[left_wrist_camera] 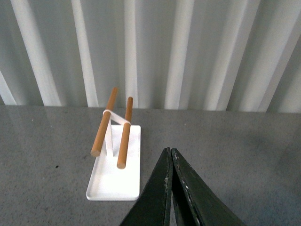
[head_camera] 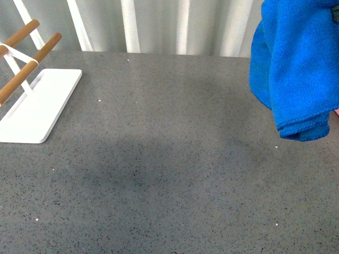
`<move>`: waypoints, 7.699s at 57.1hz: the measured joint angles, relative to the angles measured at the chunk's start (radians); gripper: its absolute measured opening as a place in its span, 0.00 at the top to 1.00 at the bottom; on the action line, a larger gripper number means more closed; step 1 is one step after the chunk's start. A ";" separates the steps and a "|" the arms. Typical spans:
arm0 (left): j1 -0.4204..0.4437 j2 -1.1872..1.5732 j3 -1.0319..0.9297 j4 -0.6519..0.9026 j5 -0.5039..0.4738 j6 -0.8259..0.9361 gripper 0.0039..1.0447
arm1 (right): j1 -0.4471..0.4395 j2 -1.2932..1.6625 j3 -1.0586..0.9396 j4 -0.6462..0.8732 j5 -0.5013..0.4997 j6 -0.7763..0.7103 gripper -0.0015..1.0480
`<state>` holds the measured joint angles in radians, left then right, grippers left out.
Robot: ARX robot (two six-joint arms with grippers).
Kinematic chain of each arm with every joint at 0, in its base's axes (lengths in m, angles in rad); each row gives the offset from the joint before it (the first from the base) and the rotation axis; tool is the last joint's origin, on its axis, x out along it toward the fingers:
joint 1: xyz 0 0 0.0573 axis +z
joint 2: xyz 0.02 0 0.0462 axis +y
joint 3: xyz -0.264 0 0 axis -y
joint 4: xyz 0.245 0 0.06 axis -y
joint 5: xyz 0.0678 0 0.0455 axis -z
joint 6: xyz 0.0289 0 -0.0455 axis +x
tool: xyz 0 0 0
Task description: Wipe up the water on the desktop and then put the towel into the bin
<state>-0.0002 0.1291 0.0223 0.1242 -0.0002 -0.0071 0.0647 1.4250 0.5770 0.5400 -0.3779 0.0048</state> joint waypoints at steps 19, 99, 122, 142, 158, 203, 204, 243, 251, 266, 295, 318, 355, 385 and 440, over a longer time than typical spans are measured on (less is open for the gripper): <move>0.000 -0.125 0.000 -0.123 0.000 0.000 0.94 | 0.048 0.125 0.081 -0.144 0.187 0.026 0.97; 0.000 -0.126 0.000 -0.124 0.000 0.002 0.06 | -0.194 0.613 0.249 -0.267 0.300 -0.352 0.97; 0.000 -0.126 0.000 -0.124 0.000 0.002 0.06 | -0.055 0.785 0.544 -0.292 0.247 -0.386 0.97; 0.000 -0.126 0.000 -0.124 0.000 0.002 0.06 | 0.127 0.901 0.737 -0.397 0.203 -0.421 0.97; 0.000 -0.126 0.000 -0.124 0.000 0.002 0.06 | 0.228 0.809 0.591 -0.388 0.101 -0.498 0.97; 0.000 -0.126 0.000 -0.124 0.000 0.002 0.06 | -0.175 0.148 0.244 -0.696 -0.072 -0.918 0.97; 0.000 -0.126 0.000 -0.124 0.000 0.002 0.06 | -0.178 0.139 0.266 -0.702 -0.072 -0.917 0.97; 0.000 -0.126 0.000 -0.124 0.000 0.002 0.06 | -0.584 0.177 0.758 -0.830 -0.095 -0.829 0.97; 0.000 -0.126 0.000 -0.124 0.000 0.002 0.06 | -0.627 0.241 0.704 -0.800 -0.079 -0.830 0.97; 0.000 -0.126 0.000 -0.124 0.000 0.002 0.06 | -0.649 0.381 0.703 -0.759 0.016 -0.785 0.97; 0.000 -0.126 0.000 -0.124 0.000 0.002 0.06 | -0.661 0.510 0.786 -0.780 0.151 -0.626 0.34; 0.000 -0.126 0.000 -0.124 0.000 0.002 0.06 | -0.656 0.479 0.786 -0.749 0.141 -0.565 0.07; 0.000 -0.126 0.000 -0.124 0.000 0.002 0.06 | -0.369 -0.470 0.071 -0.213 0.088 -0.146 0.33; 0.000 -0.126 0.000 -0.124 0.000 0.002 0.06 | -0.179 -0.776 -0.390 -0.085 0.262 -0.024 0.97; 0.000 -0.126 0.000 -0.124 0.000 0.002 0.06 | -0.068 -1.168 -0.553 -0.278 0.370 -0.022 0.97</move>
<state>-0.0002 0.0032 0.0223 0.0006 -0.0002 -0.0048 -0.0029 0.2565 0.0238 0.2615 -0.0074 -0.0174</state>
